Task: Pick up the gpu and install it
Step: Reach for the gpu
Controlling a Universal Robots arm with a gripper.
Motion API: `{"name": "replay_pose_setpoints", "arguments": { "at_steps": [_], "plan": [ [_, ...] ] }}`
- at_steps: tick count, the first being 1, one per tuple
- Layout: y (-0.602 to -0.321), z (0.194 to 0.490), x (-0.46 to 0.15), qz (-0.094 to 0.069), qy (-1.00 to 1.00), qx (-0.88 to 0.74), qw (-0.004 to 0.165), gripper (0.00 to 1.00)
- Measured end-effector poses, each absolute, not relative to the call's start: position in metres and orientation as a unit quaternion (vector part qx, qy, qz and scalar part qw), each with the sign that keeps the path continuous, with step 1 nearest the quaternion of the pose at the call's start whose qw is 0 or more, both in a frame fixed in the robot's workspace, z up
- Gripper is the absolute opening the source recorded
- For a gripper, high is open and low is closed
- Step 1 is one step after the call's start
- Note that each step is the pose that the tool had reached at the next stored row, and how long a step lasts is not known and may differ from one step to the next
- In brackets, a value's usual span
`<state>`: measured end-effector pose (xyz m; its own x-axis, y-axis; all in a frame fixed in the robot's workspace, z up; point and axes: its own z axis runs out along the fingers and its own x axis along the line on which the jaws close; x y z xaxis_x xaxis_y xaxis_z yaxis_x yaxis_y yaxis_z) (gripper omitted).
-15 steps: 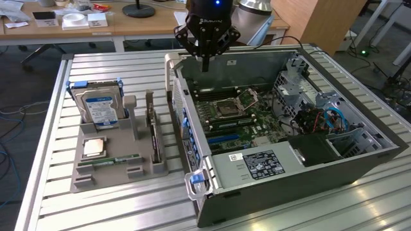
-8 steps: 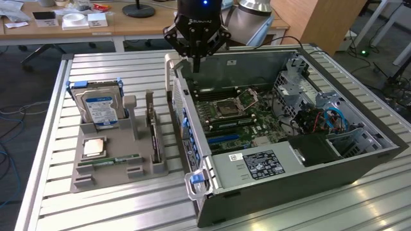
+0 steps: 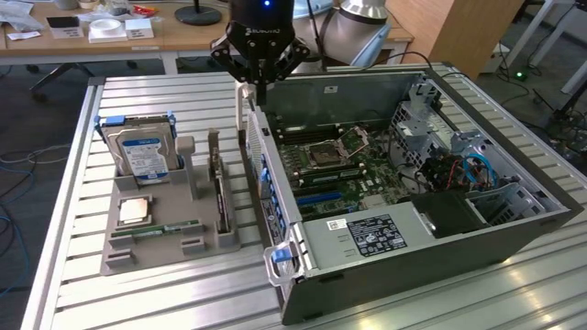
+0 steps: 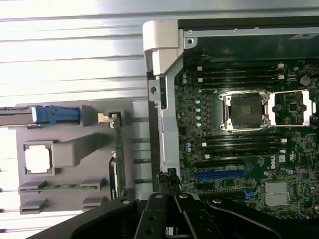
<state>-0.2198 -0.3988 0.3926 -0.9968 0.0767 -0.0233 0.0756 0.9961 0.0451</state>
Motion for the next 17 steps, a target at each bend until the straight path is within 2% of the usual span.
{"name": "replay_pose_setpoints", "arguments": {
  "at_steps": [17],
  "plan": [
    [-0.399,0.392,-0.262,0.022,0.999,0.039,0.013,0.11]
  ]
}}
